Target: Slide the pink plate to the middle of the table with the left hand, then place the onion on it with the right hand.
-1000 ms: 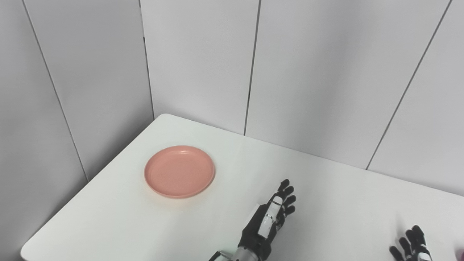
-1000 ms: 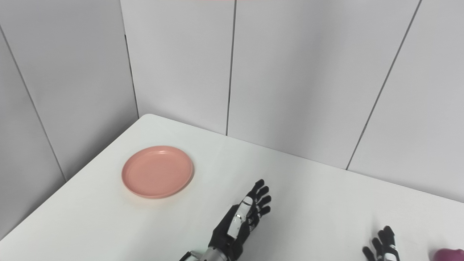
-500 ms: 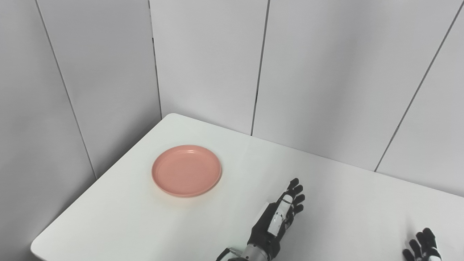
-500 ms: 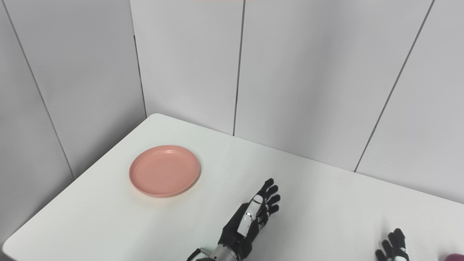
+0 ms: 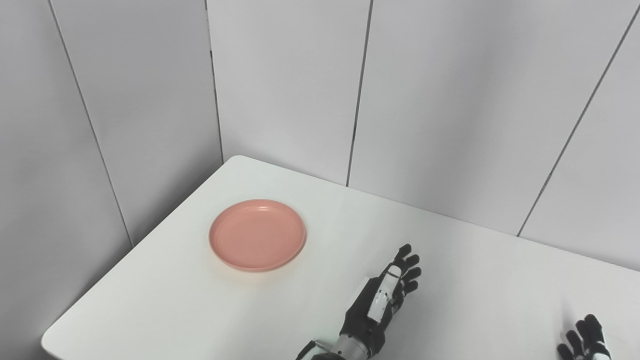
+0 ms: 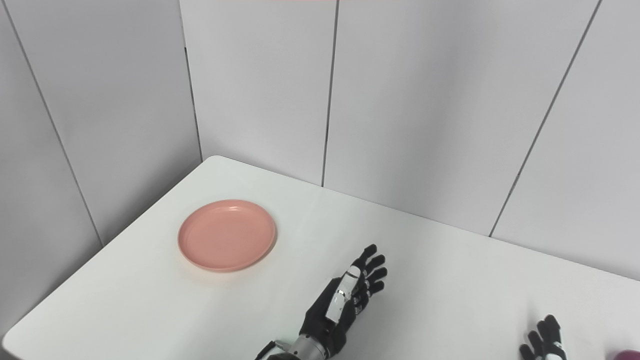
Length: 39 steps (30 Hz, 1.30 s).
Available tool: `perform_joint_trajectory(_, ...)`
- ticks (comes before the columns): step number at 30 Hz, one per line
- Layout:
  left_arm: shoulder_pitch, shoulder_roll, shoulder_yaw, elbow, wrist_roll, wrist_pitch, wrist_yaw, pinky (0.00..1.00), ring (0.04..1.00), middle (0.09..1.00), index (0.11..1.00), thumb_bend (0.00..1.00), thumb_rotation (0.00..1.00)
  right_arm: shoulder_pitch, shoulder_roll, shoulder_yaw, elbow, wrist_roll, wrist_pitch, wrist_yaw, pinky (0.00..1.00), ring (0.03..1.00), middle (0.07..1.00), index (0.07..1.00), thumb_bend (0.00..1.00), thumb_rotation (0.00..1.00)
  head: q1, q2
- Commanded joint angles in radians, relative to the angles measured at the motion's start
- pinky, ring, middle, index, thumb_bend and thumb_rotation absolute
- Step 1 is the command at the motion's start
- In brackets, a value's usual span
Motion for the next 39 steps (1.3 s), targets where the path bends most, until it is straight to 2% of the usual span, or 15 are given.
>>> perform_joint_trajectory(1, -0.032, -0.015, 0.014, -0.02, -0.009, 0.024, 0.009, 0.98, 0.957, 0.972, 0.961, 0.45, 1.0, 0.017, 0.0, -0.009, 0.017, 0.005, 0.027, -0.008, 1.0, 0.999, 1.0, 0.994, 0.36, 1.0, 0.001, 0.0)
perform_joint_trajectory(7, -0.066, -0.003, 0.058, -0.092, -0.029, 0.065, 0.005, 0.96, 0.955, 0.971, 0.964, 0.44, 1.0, 0.012, -0.008, -0.009, 0.036, 0.005, 0.013, 0.001, 1.0, 0.99, 1.0, 0.982, 0.43, 0.99, 0.007, 0.002)
perform_joint_trajectory(20, -0.145, 0.017, 0.113, -0.174, -0.038, 0.122, 0.011, 0.97, 0.96, 0.972, 0.96, 0.44, 1.0, 0.007, -0.01, -0.011, 0.039, 0.004, 0.022, -0.003, 1.0, 0.966, 0.985, 0.956, 0.5, 0.95, 0.015, 0.008)
perform_joint_trajectory(27, -0.179, 0.038, 0.148, -0.203, -0.046, 0.118, 0.014, 0.96, 0.963, 0.973, 0.962, 0.43, 1.0, 0.006, -0.011, -0.013, 0.032, 0.007, 0.034, -0.004, 1.0, 0.977, 0.995, 0.968, 0.53, 0.94, 0.022, 0.005)
perform_joint_trajectory(31, -0.191, 0.052, 0.168, -0.217, -0.054, 0.115, 0.015, 0.96, 0.958, 0.971, 0.957, 0.44, 1.0, 0.006, -0.01, -0.013, 0.024, 0.004, 0.048, -0.01, 1.0, 0.983, 1.0, 0.973, 0.52, 0.95, 0.022, 0.006)
perform_joint_trajectory(36, -0.211, 0.071, 0.215, -0.224, -0.073, 0.097, 0.032, 0.93, 0.939, 0.956, 0.933, 0.45, 1.0, 0.006, -0.012, -0.016, 0.041, 0.006, 0.029, -0.005, 1.0, 0.981, 0.994, 0.965, 0.56, 0.93, 0.022, 0.006)
perform_joint_trajectory(39, -0.22, 0.091, 0.241, -0.23, -0.08, 0.094, 0.034, 0.96, 0.953, 0.967, 0.942, 0.45, 1.0, 0.007, -0.011, -0.016, 0.032, 0.005, 0.038, -0.008, 1.0, 0.984, 0.996, 0.965, 0.57, 0.93, 0.027, 0.012)
